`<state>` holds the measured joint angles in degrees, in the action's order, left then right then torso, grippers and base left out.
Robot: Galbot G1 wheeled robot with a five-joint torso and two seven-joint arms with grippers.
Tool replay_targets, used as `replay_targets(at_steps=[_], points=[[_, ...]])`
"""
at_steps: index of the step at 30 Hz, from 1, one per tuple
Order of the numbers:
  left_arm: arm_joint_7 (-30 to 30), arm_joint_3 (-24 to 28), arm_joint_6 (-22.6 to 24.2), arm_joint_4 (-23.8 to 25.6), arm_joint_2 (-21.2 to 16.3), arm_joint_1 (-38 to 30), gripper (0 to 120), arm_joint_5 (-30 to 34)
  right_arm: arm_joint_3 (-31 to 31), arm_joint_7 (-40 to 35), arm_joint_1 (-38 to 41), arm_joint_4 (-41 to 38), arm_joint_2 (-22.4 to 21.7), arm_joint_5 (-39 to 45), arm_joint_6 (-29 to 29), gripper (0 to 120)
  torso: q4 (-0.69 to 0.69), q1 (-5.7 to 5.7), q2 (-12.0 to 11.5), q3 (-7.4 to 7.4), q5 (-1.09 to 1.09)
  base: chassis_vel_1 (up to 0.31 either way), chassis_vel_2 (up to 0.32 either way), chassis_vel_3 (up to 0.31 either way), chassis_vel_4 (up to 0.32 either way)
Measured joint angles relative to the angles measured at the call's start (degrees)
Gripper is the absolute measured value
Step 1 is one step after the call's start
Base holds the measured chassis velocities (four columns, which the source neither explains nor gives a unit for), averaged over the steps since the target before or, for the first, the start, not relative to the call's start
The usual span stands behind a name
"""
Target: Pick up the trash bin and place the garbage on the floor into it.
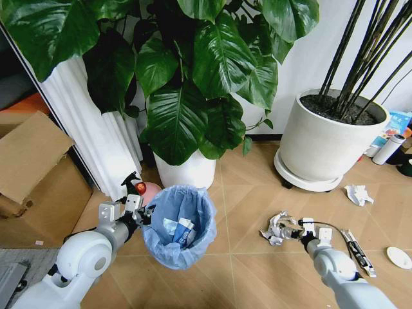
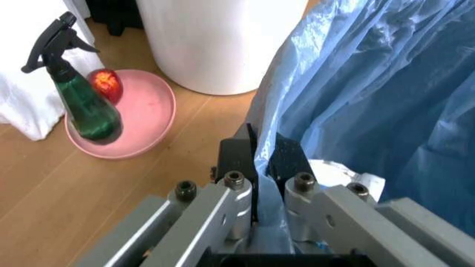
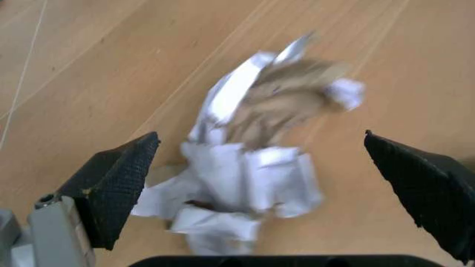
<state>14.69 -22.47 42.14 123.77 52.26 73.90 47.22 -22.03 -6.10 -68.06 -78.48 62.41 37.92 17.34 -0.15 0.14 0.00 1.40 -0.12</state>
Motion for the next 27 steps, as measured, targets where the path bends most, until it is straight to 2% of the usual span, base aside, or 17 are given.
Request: replay_targets(at_steps=[8, 14, 17, 20, 21, 23, 24, 27], points=[[-0.1, -0.04, 0.0, 0.59, -0.02, 0.86, 0, -0.55, 2.97, -0.72, 7.2, 10.54, 6.6, -1.01, -0.37, 100, 0.01, 0.0, 0.0, 0.0, 0.0, 0.0, 0.0, 0.0, 0.0], [-0.45, -0.08, 0.0, 0.6, -0.27, 0.56, 0, -0.55, 3.19, -0.52, 9.07, 15.23, 8.04, -3.76, -2.18, 100, -0.01, 0.0, 0.0, 0.0, 0.0, 0.0, 0.0, 0.0, 0.0], [-0.55, -0.09, 0.0, 0.6, -0.39, 0.5, 0, -0.53, 3.19, -0.51, 9.65, 16.51, 8.52, -4.08, -2.61, 94, -0.01, 0.0, 0.0, 0.0, 0.0, 0.0, 0.0, 0.0, 0.0], [-0.67, -0.14, 0.0, 0.6, -0.65, 0.51, 0, -0.45, 3.24, -0.41, 10.63, 18.77, 9.16, -5.03, -3.87, 83, 0.0, 0.0, 0.0, 0.0, -0.01, 0.0, 0.0, 0.0, 0.0], [-0.67, -0.14, 0.0, 0.6, -0.65, 0.51, 0, -0.45, 3.24, -0.41, 10.63, 18.77, 9.16, -5.03, -3.87, 83, 0.0, 0.0, 0.0, 0.0, -0.01, 0.0, 0.0, 0.0, 0.0], [-0.73, -0.22, 0.0, 0.6, -0.88, 0.5, 0, -0.38, 3.19, -0.38, 11.19, 19.76, 9.61, -5.25, -4.51, 69, 0.0, 0.0, 0.0, 0.0, 0.0, 0.0, 0.0, 0.0, 0.0], [-0.73, -0.22, 0.0, 0.6, -0.88, 0.5, 0, -0.38, 3.19, -0.38, 11.19, 19.76, 9.61, -5.25, -4.51, 69, 0.0, 0.0, 0.0, 0.0, 0.0, 0.0, 0.0, 0.0, 0.0], [-0.75, -0.23, 0.0, 0.6, -0.97, 0.5, 0, -0.35, 3.19, -0.38, 11.36, 20.02, 9.76, -5.26, -4.93, 54, 0.0, 0.0, 0.0, 0.0, 0.0, 0.0, 0.0, 0.0, 0.0]])
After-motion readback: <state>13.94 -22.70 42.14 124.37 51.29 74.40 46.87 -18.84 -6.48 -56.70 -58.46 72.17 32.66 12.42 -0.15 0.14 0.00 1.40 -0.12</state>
